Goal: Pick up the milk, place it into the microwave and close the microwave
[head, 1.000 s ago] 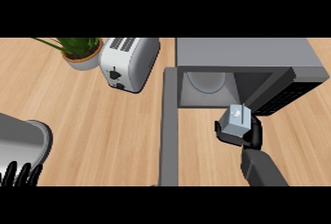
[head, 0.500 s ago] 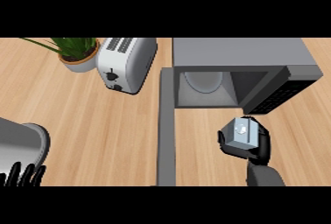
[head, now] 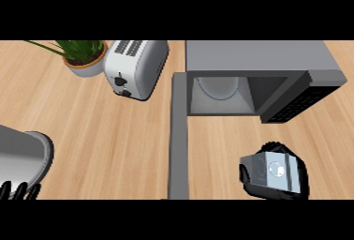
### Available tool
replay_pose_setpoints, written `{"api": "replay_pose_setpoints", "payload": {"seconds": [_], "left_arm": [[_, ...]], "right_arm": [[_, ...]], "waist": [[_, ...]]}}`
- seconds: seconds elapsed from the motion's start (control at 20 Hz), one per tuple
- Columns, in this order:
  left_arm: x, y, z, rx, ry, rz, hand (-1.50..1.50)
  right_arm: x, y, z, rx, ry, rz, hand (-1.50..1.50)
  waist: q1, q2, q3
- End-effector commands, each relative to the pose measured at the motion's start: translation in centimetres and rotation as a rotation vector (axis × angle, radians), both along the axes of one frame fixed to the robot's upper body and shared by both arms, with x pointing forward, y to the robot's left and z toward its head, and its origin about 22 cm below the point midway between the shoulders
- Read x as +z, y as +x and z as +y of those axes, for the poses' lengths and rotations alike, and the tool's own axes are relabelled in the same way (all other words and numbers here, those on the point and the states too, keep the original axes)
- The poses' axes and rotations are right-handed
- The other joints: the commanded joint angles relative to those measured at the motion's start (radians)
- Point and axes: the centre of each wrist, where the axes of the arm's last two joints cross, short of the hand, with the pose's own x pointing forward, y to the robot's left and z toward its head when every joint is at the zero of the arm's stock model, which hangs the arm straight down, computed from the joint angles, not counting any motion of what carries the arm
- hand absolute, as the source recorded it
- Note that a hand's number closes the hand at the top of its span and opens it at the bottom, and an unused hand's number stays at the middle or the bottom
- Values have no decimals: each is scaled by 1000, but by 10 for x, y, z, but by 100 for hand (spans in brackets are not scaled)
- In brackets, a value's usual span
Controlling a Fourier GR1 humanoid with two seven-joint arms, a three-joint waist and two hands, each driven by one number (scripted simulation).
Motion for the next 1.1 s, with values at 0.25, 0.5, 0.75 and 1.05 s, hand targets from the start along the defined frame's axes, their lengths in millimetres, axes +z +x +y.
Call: {"api": "replay_pose_setpoints", "payload": {"seconds": [0.25,0.5,0.75,1.05], "left_arm": [[15,-3,13,4,5,13,-150],[-8,-10,8,19,-11,16,-150],[-7,1,13,35,10,2,-150],[-13,1,17,23,21,11,-150]], "right_arm": [[39,-1,39,87,146,-44,150],[43,20,57,19,42,-33,150],[42,66,86,35,22,-15,150],[43,117,86,-58,-52,85,150]], "waist": [[9,4,1],[13,4,1],[20,6,1],[26,8,1]]}}
